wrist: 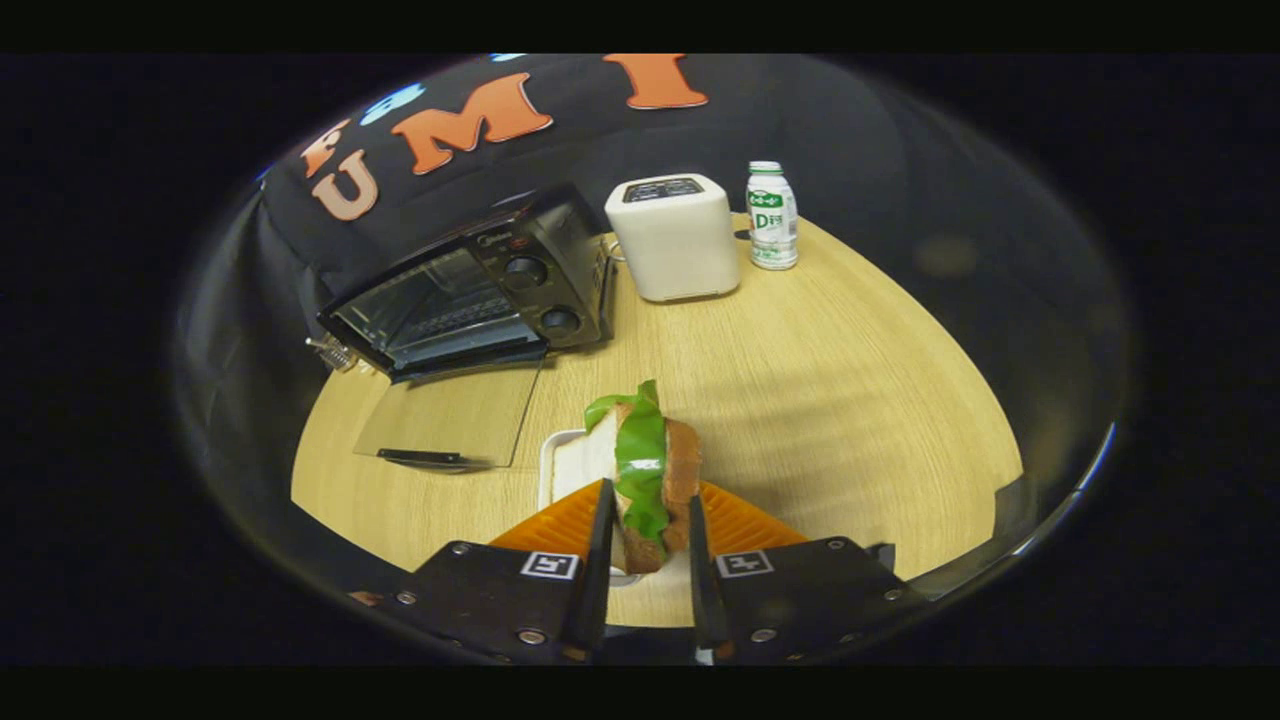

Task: Open the toaster oven, put the food inside, and close the toaster oven door.

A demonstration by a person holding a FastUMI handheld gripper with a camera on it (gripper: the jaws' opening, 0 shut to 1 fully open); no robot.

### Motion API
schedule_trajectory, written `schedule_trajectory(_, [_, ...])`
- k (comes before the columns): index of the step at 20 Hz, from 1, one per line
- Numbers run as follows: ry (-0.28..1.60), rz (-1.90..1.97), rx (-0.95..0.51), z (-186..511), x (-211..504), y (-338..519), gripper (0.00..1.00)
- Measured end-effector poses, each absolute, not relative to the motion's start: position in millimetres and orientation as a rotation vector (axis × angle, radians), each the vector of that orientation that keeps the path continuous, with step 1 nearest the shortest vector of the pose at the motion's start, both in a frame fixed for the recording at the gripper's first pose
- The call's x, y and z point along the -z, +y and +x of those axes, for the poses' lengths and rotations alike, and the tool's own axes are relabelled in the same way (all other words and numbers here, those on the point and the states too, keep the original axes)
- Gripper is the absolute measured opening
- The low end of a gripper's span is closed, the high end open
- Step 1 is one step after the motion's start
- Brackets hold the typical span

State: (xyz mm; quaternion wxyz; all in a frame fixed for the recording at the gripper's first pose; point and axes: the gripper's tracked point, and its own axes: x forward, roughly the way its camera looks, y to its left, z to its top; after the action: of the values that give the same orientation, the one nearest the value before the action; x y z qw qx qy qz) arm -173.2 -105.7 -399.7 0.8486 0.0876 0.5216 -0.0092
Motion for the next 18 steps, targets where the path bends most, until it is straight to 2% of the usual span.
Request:
schedule_trajectory(3, [1.089, 0.157, 0.027, -171.2, 395.7, -103.5, 0.27])
schedule_trajectory(7, [1.069, 0.211, 0.065, -168.1, 380.7, -97.6, 0.22])
schedule_trajectory(18, [0.912, 0.253, 0.031, -120.1, 310.5, -62.9, 0.22])
